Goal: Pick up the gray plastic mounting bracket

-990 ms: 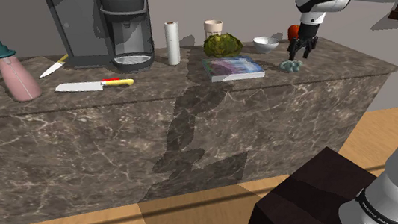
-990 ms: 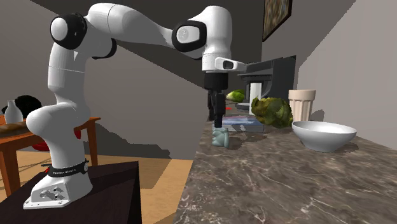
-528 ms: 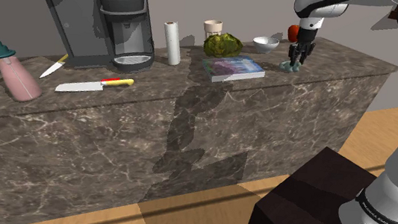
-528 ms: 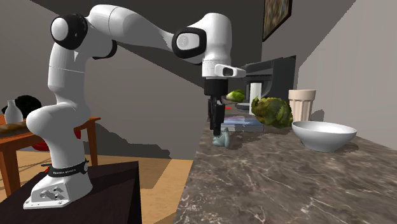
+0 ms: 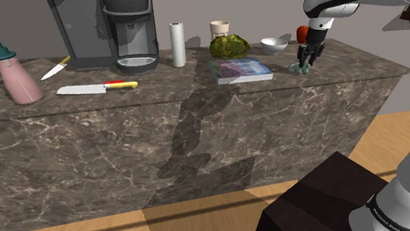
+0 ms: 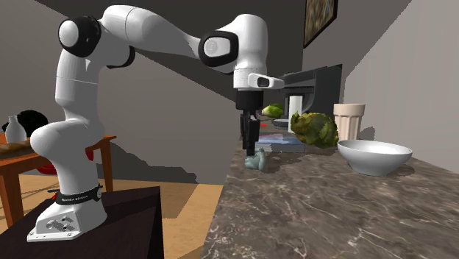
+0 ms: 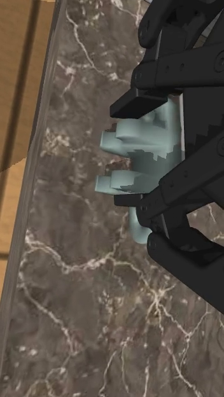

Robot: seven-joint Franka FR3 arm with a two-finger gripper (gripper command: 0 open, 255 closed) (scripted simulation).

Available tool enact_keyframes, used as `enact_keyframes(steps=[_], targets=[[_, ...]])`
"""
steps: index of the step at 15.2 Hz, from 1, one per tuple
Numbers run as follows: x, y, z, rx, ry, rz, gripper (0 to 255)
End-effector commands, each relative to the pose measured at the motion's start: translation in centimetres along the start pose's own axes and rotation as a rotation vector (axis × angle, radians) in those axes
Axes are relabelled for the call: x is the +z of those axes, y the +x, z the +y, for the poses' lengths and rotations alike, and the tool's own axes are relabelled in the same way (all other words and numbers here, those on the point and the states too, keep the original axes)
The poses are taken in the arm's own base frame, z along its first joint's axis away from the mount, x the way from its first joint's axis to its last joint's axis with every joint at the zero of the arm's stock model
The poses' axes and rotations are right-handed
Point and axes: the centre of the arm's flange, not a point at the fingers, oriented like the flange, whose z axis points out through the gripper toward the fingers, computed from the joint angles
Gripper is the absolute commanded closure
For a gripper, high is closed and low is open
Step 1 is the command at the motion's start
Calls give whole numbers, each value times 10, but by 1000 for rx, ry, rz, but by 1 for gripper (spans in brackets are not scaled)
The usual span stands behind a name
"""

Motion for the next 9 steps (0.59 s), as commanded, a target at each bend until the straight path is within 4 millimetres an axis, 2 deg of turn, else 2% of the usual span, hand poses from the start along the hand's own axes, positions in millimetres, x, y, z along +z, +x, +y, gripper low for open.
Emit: enact_keyframes(steps=[1, 9], targets=[[-8, 0, 0, 1, 0, -1, 255], [-50, 0, -1, 1, 0, -1, 255]])
